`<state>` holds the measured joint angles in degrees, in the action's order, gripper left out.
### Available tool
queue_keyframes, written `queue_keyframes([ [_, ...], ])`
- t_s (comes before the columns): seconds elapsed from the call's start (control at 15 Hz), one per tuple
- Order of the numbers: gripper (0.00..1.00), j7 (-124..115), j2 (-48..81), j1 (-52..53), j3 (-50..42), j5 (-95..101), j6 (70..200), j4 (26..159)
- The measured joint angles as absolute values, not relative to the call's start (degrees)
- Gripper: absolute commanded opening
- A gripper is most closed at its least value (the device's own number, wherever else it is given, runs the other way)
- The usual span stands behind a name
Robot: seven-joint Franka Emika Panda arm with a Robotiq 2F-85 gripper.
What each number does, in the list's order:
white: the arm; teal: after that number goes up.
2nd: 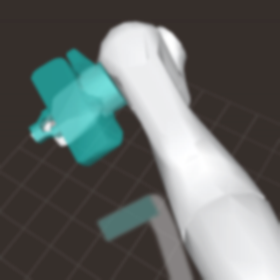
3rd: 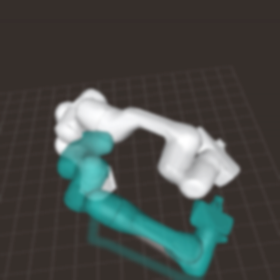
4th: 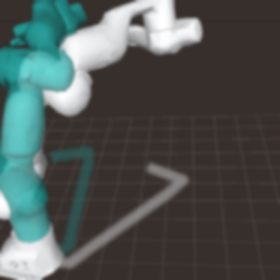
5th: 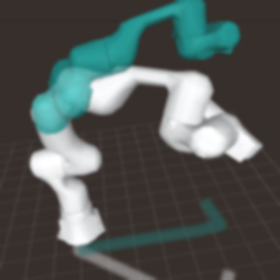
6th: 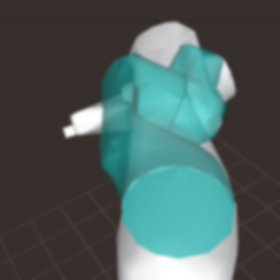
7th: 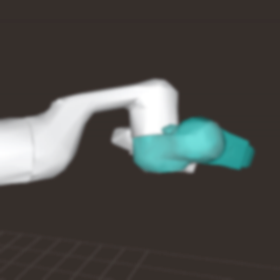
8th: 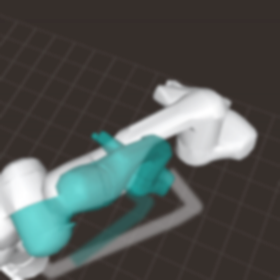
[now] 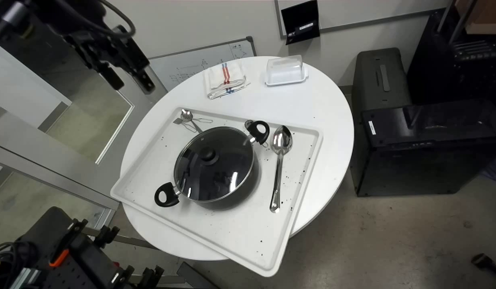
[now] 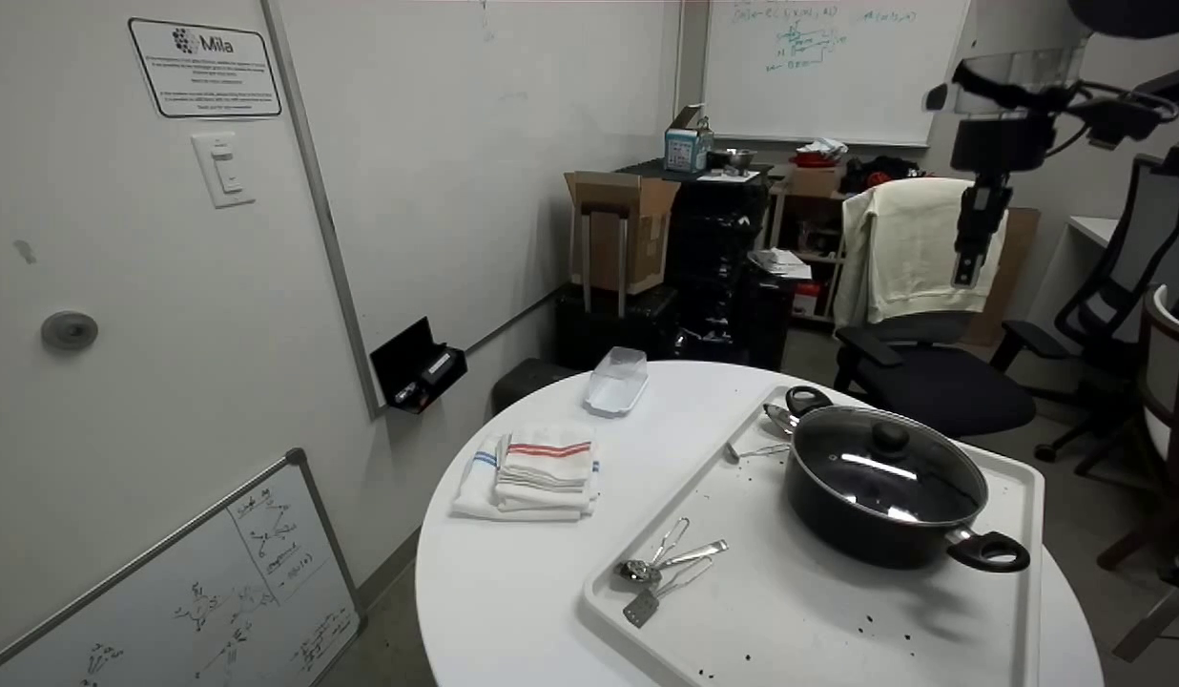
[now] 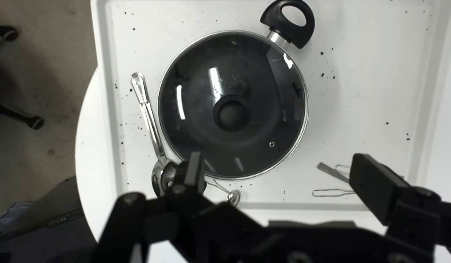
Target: Move the lid to the tray
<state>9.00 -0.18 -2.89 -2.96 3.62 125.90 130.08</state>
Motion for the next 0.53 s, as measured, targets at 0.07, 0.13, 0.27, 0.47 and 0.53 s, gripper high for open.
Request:
queue_keyframes([
  [0.07, 1.0, 9.67, 2.04, -2.95, -2.96, 3.59, 126.47, 129.54],
  [0.13, 1.0, 10.42, 4.18, -3.02, -2.96, 3.52, 127.26, 129.02],
  [0.27, 1.0, 11.51, 8.42, -3.23, -2.96, 3.51, 128.82, 127.86],
  [0.47, 1.0, 12.79, 14.17, -3.66, -2.93, 3.5, 132.23, 126.37],
  [0.53, 1.0, 13.13, 15.89, -3.87, -2.86, 3.5, 133.59, 125.93],
])
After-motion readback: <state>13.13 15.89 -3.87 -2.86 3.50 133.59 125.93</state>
